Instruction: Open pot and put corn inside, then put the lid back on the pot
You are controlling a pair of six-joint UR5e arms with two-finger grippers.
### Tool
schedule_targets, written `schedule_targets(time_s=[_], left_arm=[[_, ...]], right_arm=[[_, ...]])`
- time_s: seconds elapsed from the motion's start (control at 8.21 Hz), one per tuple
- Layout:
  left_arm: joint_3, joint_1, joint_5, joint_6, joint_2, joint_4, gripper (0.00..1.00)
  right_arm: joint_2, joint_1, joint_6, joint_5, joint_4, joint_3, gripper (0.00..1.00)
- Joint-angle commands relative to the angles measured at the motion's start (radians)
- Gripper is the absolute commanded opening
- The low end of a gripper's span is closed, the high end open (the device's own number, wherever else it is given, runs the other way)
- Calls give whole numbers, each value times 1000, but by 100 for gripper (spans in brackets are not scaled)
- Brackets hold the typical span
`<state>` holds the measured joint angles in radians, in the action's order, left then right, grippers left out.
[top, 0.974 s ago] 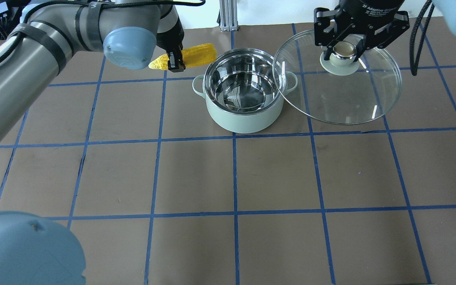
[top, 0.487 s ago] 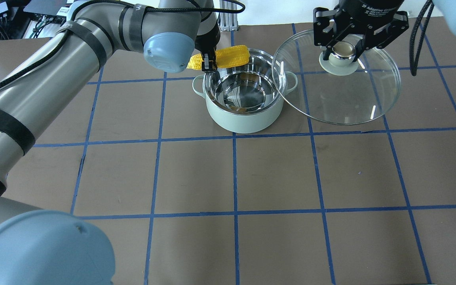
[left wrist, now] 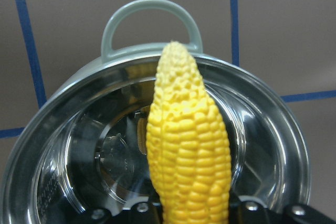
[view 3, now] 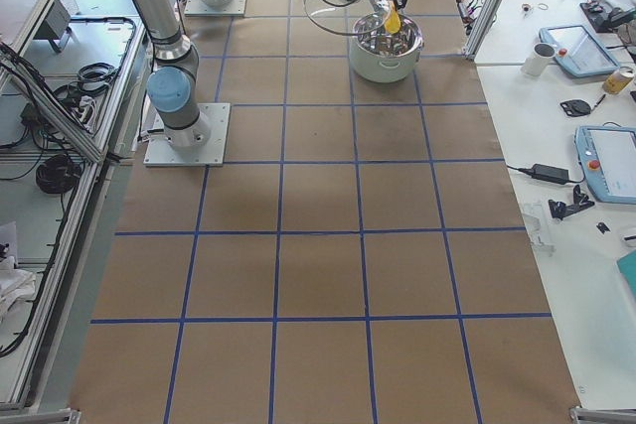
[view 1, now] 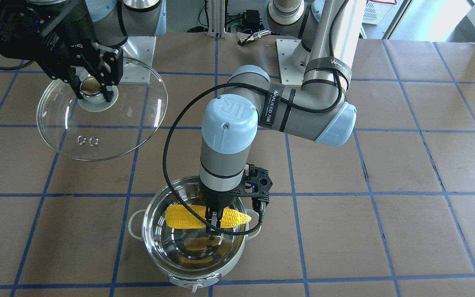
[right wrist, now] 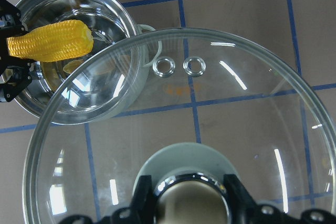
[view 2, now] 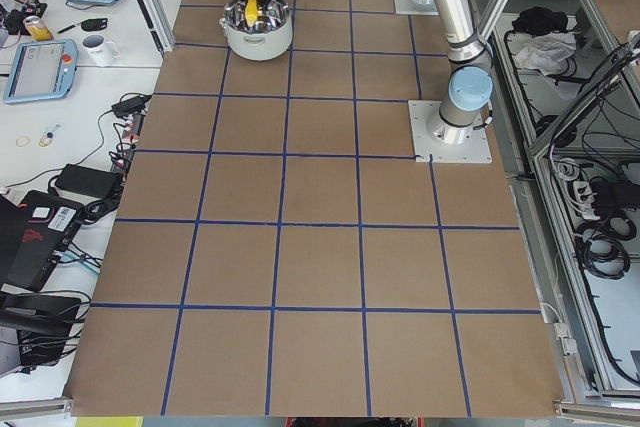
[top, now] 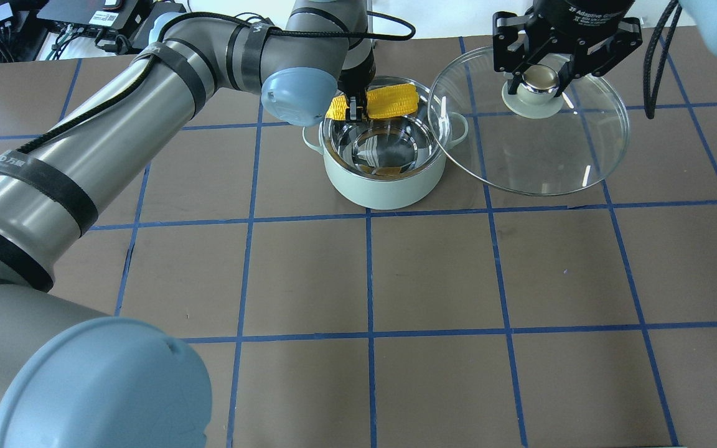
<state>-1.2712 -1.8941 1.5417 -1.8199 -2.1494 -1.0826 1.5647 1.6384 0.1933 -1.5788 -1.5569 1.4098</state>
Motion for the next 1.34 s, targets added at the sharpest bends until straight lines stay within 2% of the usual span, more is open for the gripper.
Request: schedule_targets(time_s=[0.0, 0.24, 0.37, 0.97, 1.1, 1.22], left_arm=[[0, -5, 0, -1, -10, 3, 0], [0, -5, 0, -2, -24, 10, 4], [-2, -5, 0, -2, -29, 10, 11], [3, -31, 1, -33, -49, 12, 15], [1, -31, 0, -33, -49, 12, 18], [1, -33, 6, -35, -49, 12, 32]], right_arm=[[0, 0, -6, 2, 1, 0, 6], [1, 0, -20, -3, 0, 0, 6], [1, 0, -20, -4, -2, 0, 6], [1, 0, -22, -7, 0, 0, 5], [1, 0, -22, -7, 0, 0, 5], [1, 0, -22, -10, 0, 0, 5]])
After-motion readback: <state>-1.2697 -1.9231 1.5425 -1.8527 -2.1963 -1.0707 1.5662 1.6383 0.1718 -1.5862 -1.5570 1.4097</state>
